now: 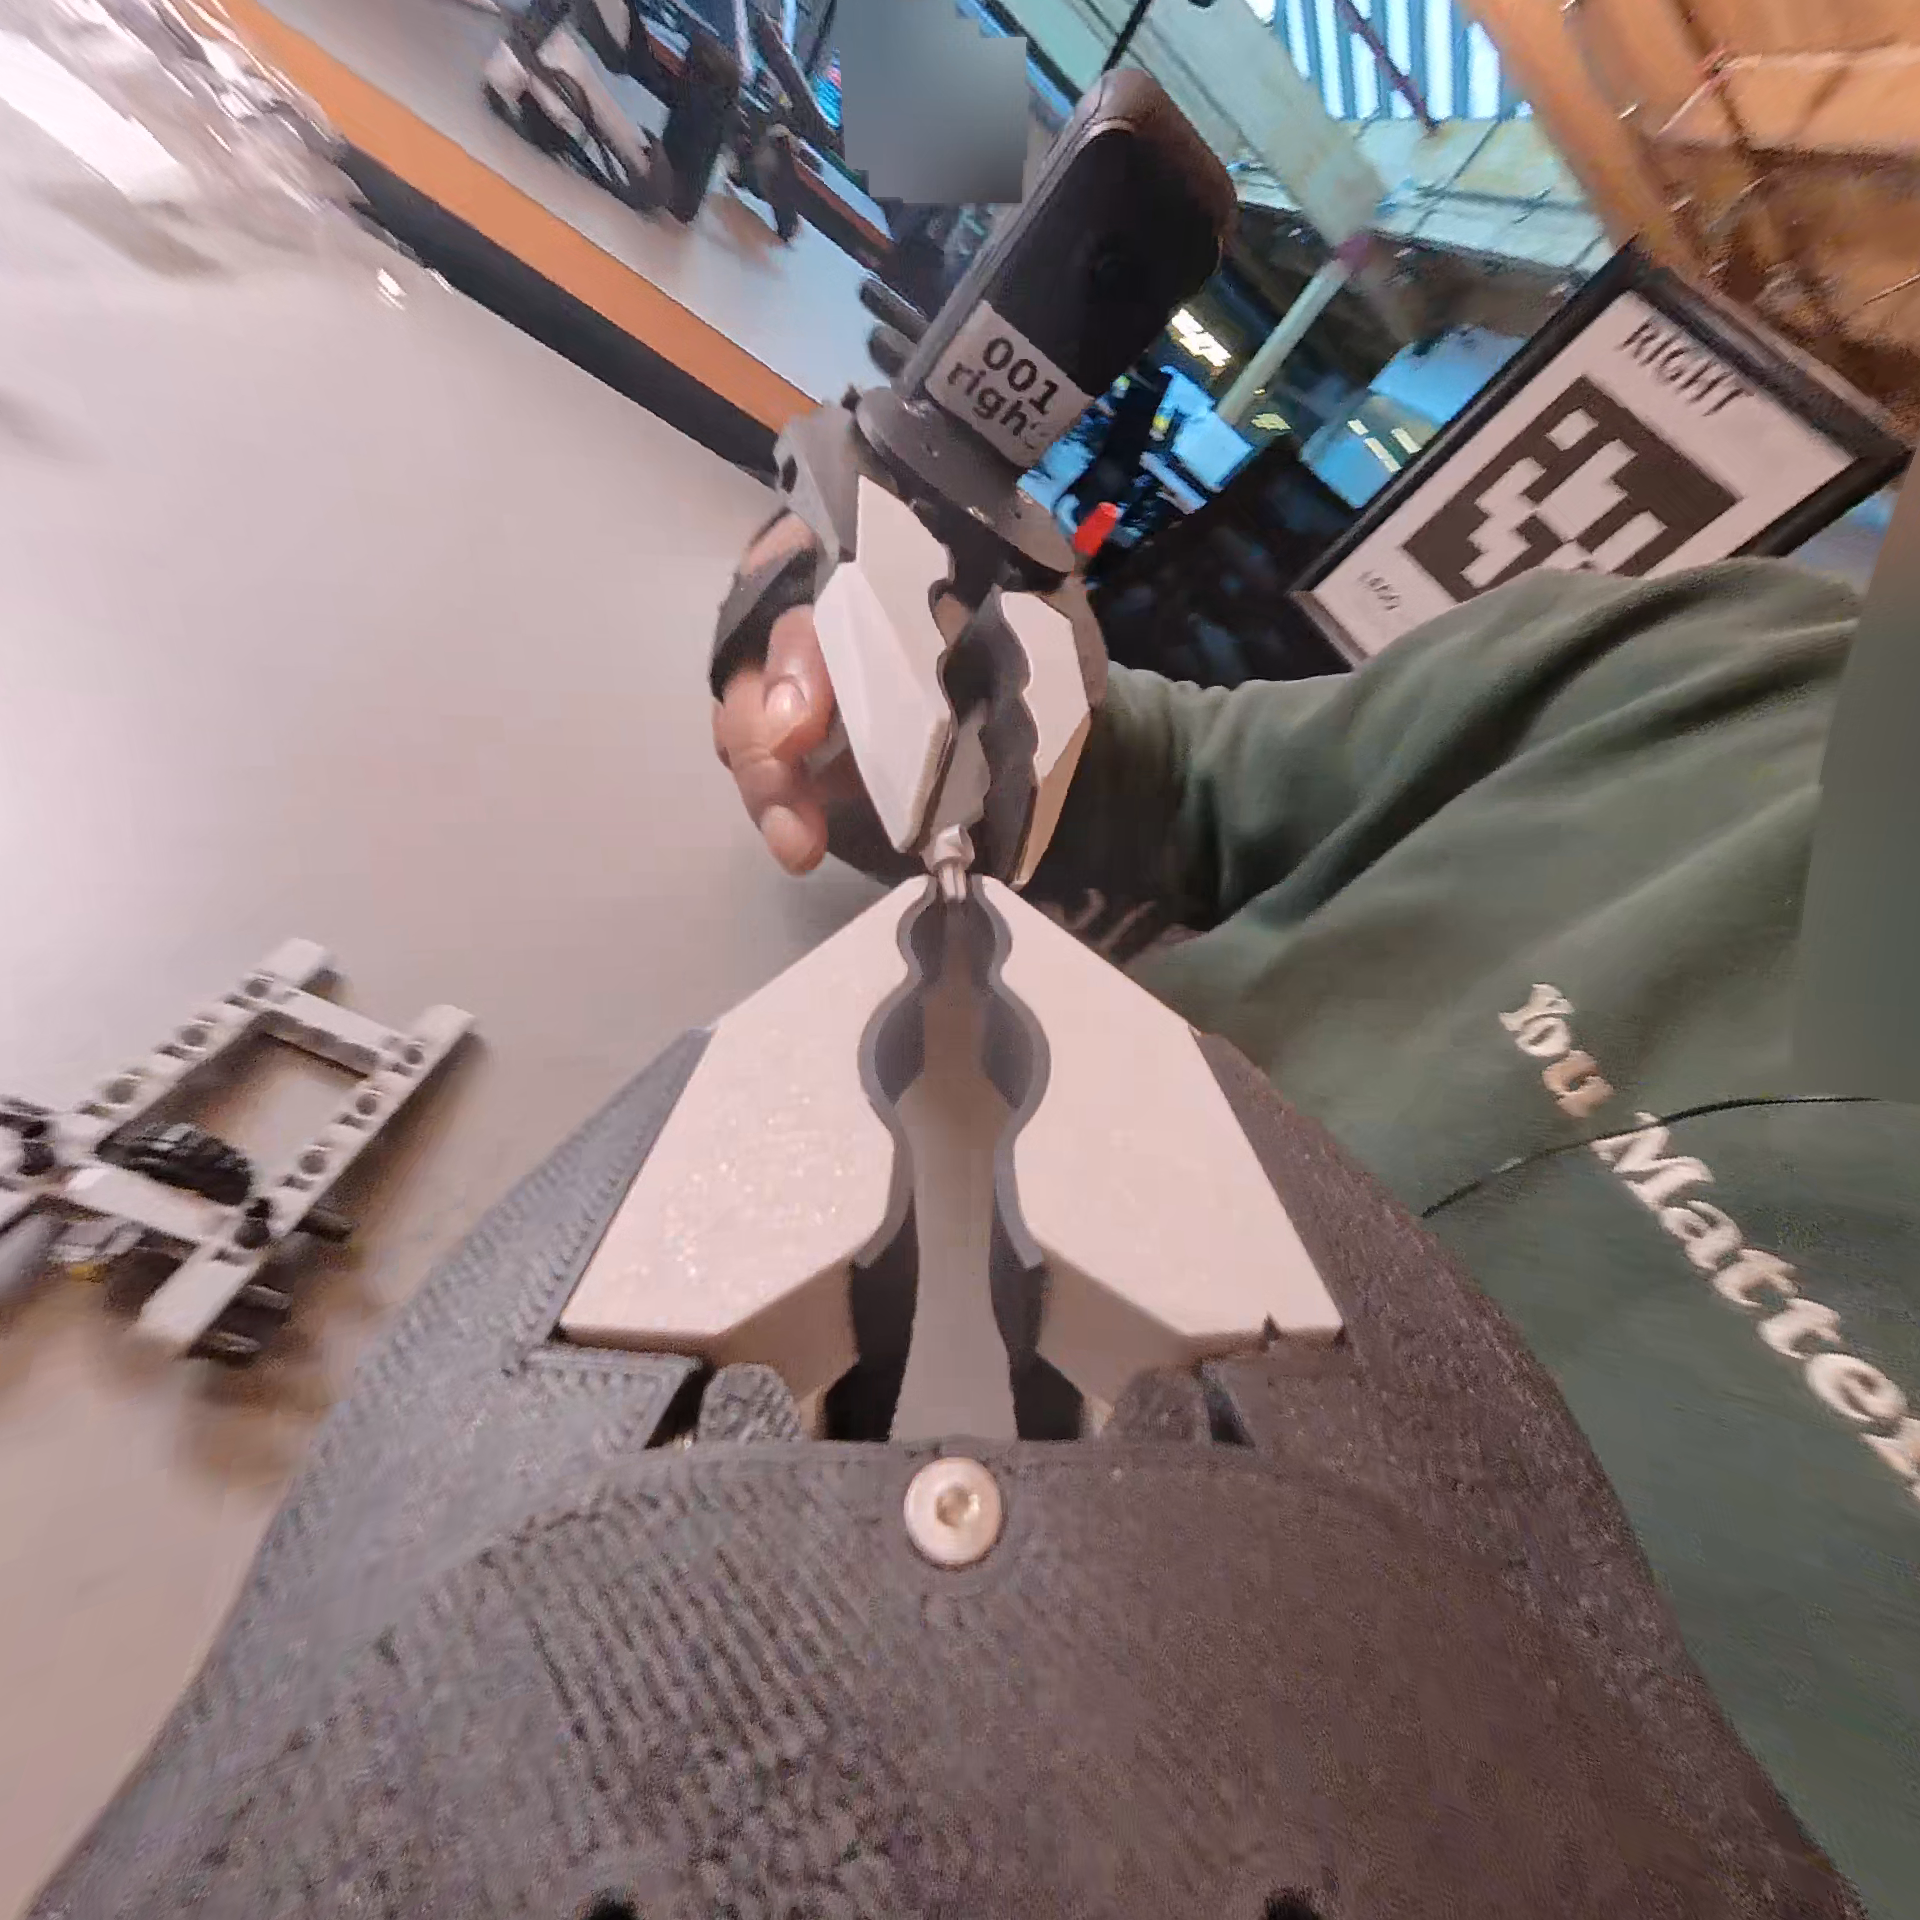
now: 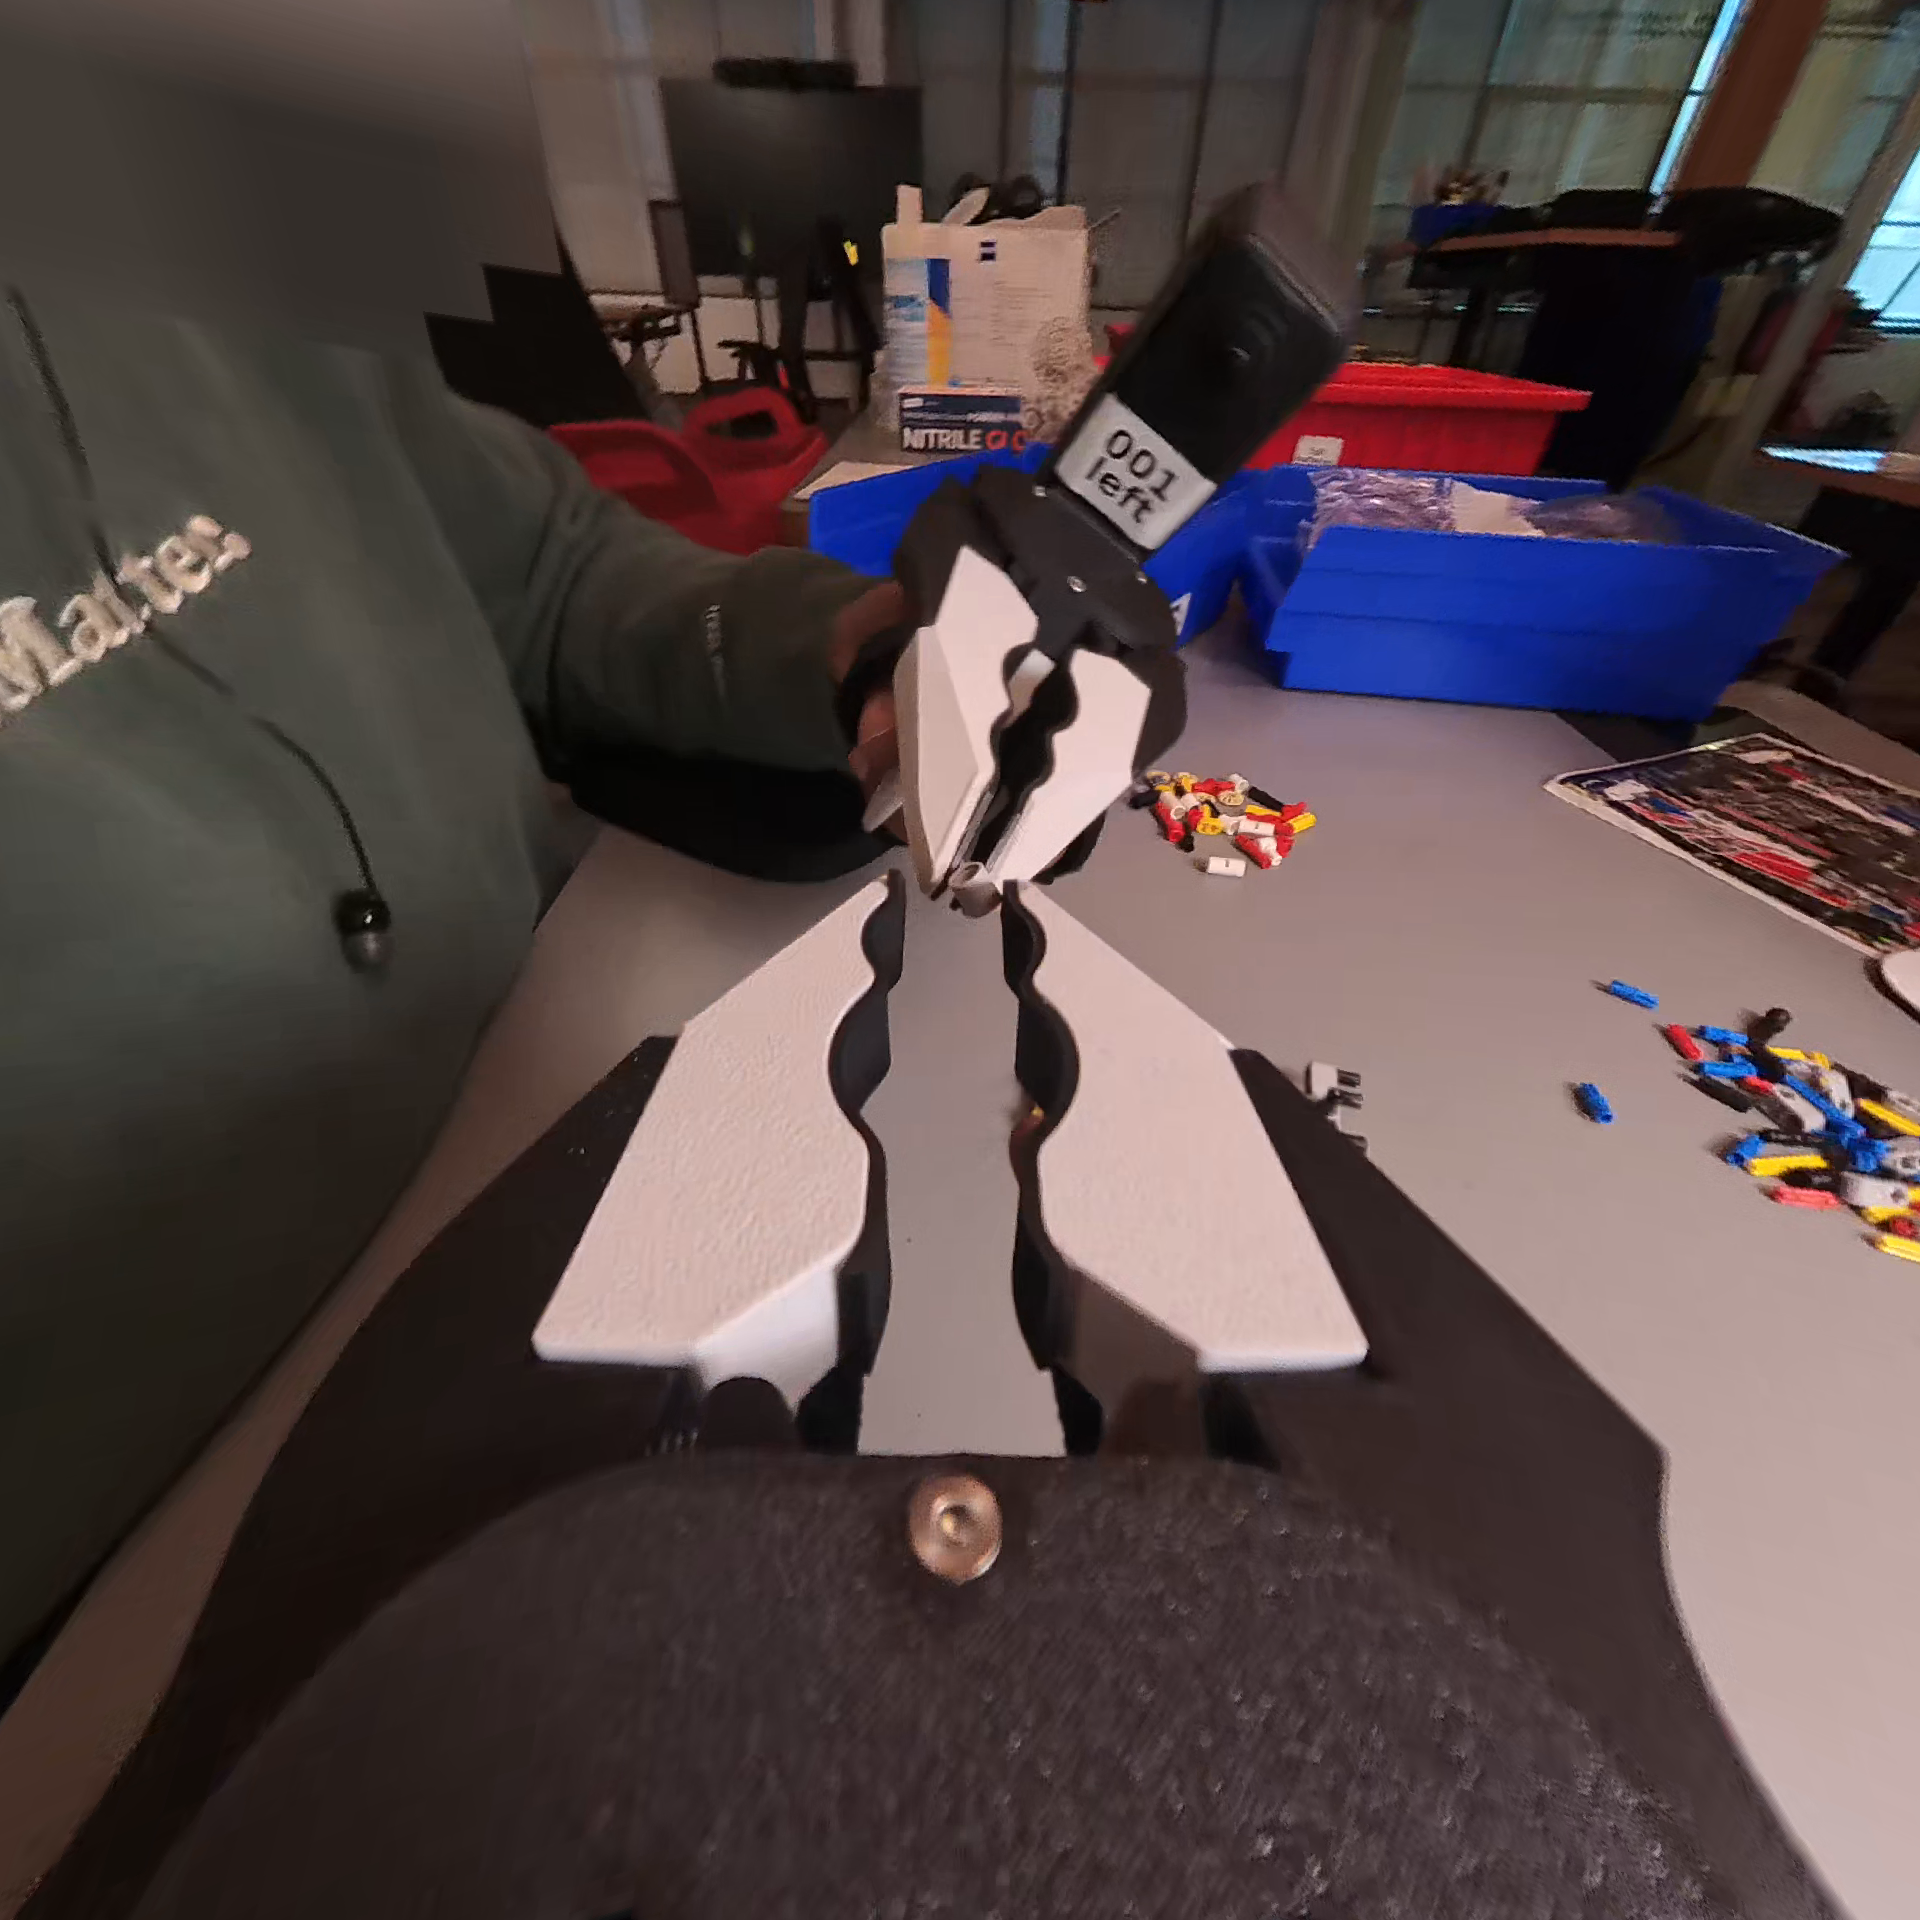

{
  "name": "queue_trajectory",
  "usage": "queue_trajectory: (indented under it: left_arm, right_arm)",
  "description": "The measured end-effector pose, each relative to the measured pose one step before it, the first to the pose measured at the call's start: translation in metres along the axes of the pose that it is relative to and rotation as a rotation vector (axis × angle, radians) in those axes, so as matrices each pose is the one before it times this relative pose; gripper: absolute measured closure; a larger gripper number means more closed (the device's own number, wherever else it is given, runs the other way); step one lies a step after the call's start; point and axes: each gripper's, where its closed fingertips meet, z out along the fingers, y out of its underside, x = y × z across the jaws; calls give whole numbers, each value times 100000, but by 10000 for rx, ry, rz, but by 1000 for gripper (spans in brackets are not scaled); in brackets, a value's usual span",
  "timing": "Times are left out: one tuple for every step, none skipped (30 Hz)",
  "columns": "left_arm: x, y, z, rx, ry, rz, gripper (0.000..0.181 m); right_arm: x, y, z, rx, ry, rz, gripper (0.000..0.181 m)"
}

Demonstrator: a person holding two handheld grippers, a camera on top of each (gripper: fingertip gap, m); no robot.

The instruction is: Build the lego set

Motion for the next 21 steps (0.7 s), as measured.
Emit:
queue_trajectory:
  left_arm:
    - [248, 328, 131, -141, 323, -374, 179]
    - [117, 297, 127, -125, 228, -312, 179]
    - [110, 188, 97, -50, 213, -278, 179]
    - [195, 158, 97, -58, 261, -270, 179]
    - [74, 97, 71, -19, 161, -187, 179]
    - [-40, 174, 73, -85, 65, -142, 179]
    - [-7, 166, 63, -77, 62, -89, 179]
    - [44, 113, 60, -47, 89, -86, 179]
    - [40, 86, 31, -25, 80, -80, 179]
    - [6, 74, 10, -29, 60, -78, 179]
    - [-41, 65, 11, -22, 28, -53, 179]
    - [-42, 40, -5, -1, 23, -60, 179]
    - [-37, 76, 7, -26, 21, -64, 179]
    - [-11, 65, 4, -17, 21, -23, 179]
    - [-3, 64, -10, -22, 18, -33, 180]
    - [-25, 24, -21, 0, 15, -42, 180]
    - [-37, 30, -28, -8, 30, -77, 180]
    - [-73, 93, -9, -28, 25, -84, 180]
    - [-135, 92, -3, -19, -13, -72, 180]
    - [-170, 74, -8, 3, -29, -60, 180]
    - [-201, -59, -60, 75, -57, -50, 180]
  right_arm:
    - [-321, 162, -71, -119, -98, -288, 164]
    - [-197, 137, -24, -114, 3, -278, 164]
    - [-180, 168, 10, -148, 5, -243, 166]
    - [-177, 224, 56, -180, 7, -207, 168]
    - [-145, 215, 81, -171, 10, -184, 169]
    - [-131, 89, 55, -77, 13, -147, 171]
    - [-139, 12, 45, -34, -11, -93, 173]
    - [-90, 61, 39, -60, -2, -89, 174]
    - [-93, 20, 14, -37, -17, -77, 174]
    - [-73, 6, 10, -19, -15, -36, 174]
    - [-64, 28, 22, -28, -12, -28, 174]
    - [-40, 29, 36, -23, -1, -36, 174]
    - [-52, 6, 18, -9, -11, -28, 174]
    - [-24, 20, 28, -24, -9, -6, 174]
    - [-59, 33, 23, -10, -28, -7, 174]
    - [-5, 25, 31, 8, -2, 8, 175]
    - [-7, 36, 37, -2, 0, 10, 175]
    - [-29, 80, 50, -42, -15, 1, 175]
    - [-23, 162, 52, -97, -3, -21, 175]
    - [14, 188, 41, -106, -2, 22, 175]
    - [98, 159, 39, -45, 7, 164, 175]
